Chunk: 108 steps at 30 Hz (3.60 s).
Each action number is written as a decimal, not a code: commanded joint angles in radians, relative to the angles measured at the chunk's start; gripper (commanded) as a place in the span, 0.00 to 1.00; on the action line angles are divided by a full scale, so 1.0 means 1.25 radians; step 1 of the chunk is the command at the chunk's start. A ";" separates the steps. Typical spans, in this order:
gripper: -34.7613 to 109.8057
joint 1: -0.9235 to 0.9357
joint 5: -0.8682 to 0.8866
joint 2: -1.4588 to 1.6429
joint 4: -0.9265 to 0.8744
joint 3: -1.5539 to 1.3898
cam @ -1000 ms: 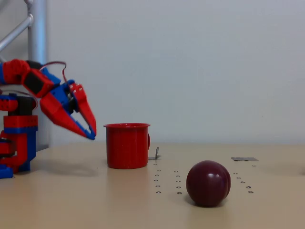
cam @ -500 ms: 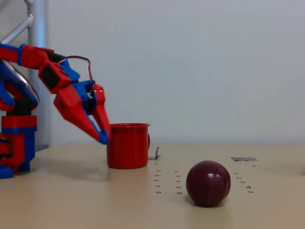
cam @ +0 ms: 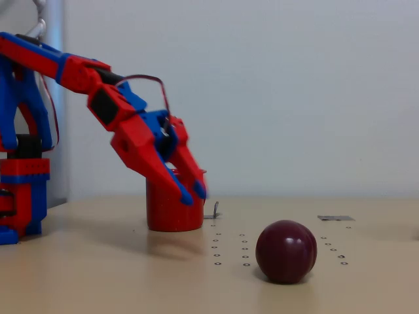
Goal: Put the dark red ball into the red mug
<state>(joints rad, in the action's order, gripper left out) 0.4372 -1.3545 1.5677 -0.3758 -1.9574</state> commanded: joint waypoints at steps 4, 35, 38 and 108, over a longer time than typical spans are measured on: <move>0.46 0.017 -0.066 -0.094 0.026 0.174; 0.49 0.006 -0.196 -0.436 -0.056 0.595; 0.48 0.004 -0.183 -0.436 -0.086 0.611; 0.45 0.058 -0.147 -0.666 0.104 0.795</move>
<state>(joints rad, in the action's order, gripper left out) 0.4970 -1.5616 0.6734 -0.2838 -1.0600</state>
